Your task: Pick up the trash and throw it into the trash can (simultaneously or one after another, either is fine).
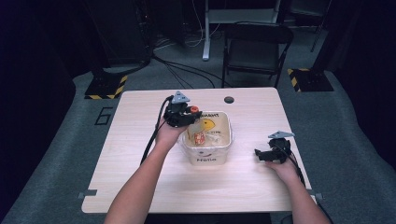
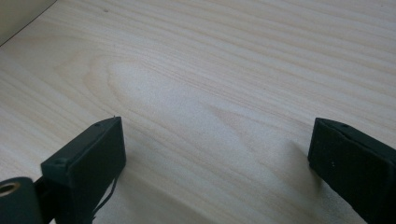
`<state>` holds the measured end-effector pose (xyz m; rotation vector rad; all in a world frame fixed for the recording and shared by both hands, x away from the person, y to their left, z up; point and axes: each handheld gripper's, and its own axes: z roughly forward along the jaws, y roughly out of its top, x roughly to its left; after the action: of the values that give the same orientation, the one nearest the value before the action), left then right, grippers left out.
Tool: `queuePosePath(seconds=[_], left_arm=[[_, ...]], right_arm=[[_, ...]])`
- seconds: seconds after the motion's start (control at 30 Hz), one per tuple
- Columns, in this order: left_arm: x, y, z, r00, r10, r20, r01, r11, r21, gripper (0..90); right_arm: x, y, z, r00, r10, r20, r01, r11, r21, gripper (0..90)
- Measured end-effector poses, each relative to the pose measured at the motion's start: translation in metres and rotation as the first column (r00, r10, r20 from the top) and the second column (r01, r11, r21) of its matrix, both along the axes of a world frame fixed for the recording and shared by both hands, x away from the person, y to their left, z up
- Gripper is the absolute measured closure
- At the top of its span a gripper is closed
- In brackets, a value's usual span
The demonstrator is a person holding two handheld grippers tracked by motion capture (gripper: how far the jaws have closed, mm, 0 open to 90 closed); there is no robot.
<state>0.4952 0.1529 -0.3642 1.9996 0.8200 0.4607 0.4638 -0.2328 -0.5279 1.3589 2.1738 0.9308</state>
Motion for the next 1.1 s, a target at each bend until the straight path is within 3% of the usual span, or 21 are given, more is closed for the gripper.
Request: queuePosePath(seconds=[0.23, 0.47, 0.53, 0.73, 1.1], left_arm=[[0.000, 0.001, -0.002, 0.9996, 0.006, -0.027, -0.005, 0.9991, 0.043, 54.6], [-0.002, 0.005, 0.002, 0.9989, -0.002, -0.047, 0.003, 0.9998, 0.020, 46.1], [-0.004, 0.009, 0.004, 0.9992, -0.004, -0.040, 0.005, 0.9995, 0.031, 44.5], [-0.011, 0.020, 0.010, 0.9991, 0.000, -0.043, -0.001, 1.0000, -0.002, 43.4], [-0.027, 0.046, 0.024, 0.9999, 0.004, -0.016, -0.004, 1.0000, 0.000, 43.7]], right_arm=[[0.000, 0.000, 0.000, 1.0000, 0.000, 0.000, 0.000, 1.000, 0.000, 3.2], [0.000, 0.000, 0.000, 1.0000, 0.000, 0.000, 0.000, 1.000, 0.000, 3.2], [0.000, 0.000, 0.000, 1.0000, 0.000, 0.000, 0.000, 1.000, 0.000, 3.2], [0.000, 0.000, 0.000, 1.0000, 0.000, 0.000, 0.000, 1.000, 0.000, 3.2], [0.000, 0.000, 0.000, 1.0000, 0.000, 0.000, 0.000, 1.000, 0.000, 3.2]])
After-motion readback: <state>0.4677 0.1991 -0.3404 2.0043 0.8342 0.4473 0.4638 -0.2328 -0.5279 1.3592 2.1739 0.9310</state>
